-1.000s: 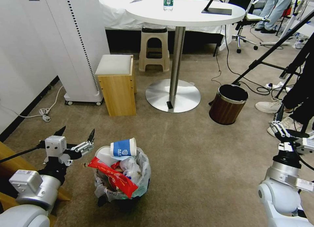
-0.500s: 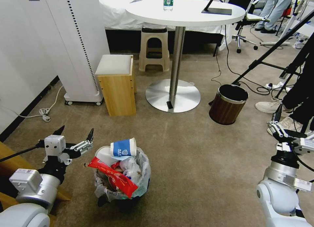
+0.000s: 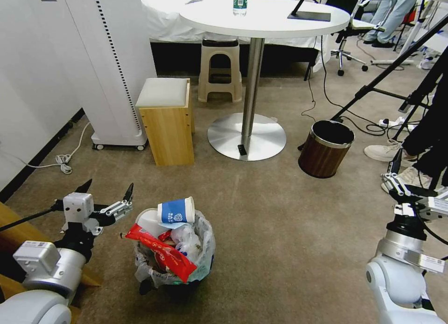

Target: Pick up the trash bin and place the garbage on the floor into it.

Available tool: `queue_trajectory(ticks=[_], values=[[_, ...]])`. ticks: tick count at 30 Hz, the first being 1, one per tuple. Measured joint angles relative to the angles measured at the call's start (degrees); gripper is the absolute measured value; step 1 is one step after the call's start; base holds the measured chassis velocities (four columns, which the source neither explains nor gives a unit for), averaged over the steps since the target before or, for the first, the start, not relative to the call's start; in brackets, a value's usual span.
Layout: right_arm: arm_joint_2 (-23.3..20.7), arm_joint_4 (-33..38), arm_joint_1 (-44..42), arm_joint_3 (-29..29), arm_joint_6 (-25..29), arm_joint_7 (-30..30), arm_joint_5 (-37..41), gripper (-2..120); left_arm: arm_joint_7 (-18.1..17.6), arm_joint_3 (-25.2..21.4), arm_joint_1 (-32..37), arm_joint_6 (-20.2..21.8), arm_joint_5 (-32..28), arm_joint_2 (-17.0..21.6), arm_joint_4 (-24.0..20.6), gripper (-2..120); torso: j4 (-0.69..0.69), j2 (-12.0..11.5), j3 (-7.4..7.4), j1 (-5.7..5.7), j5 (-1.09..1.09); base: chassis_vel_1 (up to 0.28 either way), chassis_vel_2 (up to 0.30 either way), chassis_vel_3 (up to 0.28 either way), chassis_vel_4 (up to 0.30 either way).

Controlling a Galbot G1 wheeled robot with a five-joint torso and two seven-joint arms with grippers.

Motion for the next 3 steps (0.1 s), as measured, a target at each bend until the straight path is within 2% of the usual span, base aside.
queue_trajectory(ticks=[3], values=[[0.00, 0.00, 0.00, 0.00, 0.00, 0.00, 0.01, 100, 0.00, 0.00, 0.00, -0.01, 0.00, 0.00, 0.00, 100, 0.00, 0.00, 0.00, 0.00, 0.00, 0.000, 0.000, 0.000, 0.000]])
